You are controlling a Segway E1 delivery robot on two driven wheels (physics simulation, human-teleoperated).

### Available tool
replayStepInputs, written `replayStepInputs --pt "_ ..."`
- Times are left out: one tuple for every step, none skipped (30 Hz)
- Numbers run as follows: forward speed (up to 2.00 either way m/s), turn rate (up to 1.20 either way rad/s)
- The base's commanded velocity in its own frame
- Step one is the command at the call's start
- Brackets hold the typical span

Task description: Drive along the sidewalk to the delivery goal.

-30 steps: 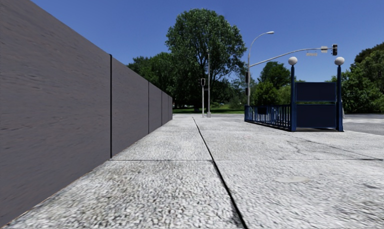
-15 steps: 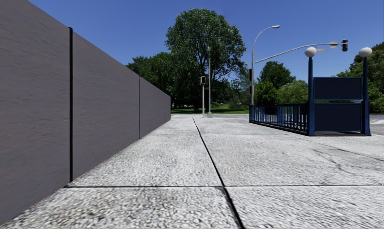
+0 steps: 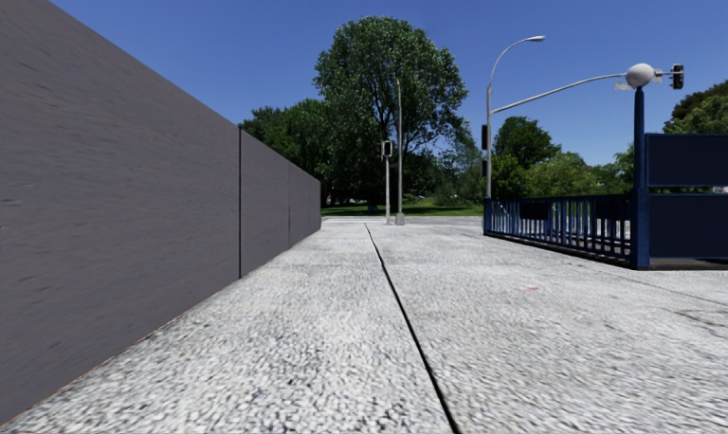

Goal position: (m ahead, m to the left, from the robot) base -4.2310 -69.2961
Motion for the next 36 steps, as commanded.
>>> replayStepInputs --pt "2.0 0.0" --pt "2.0 0.0" --pt "2.0 0.0" --pt "2.0 0.0" --pt "2.0 0.0" --pt "2.0 0.0" --pt "2.0 0.0" --pt "2.0 0.0" --pt "2.0 0.0" --pt "2.0 0.0" --pt "2.0 0.0" --pt "2.0 0.0" --pt "2.0 0.0" --pt "2.0 0.0" --pt "2.0 0.0" --pt "2.0 0.0" --pt "2.0 0.0" --pt "2.0 0.0" --pt "2.0 0.0" --pt "2.0 0.0" --pt "2.0 0.0" --pt "2.0 0.0" --pt "2.0 0.0" --pt "2.0 0.0" --pt "2.0 0.0" --pt "2.0 0.0" --pt "2.0 0.0" --pt "2.0 0.0" --pt "2.0 0.0" --pt "2.0 0.0" --pt "2.0 0.0" --pt "2.0 0.0" --pt "2.0 0.0" --pt "2.0 0.0" --pt "2.0 0.0" --pt "2.0 0.0"
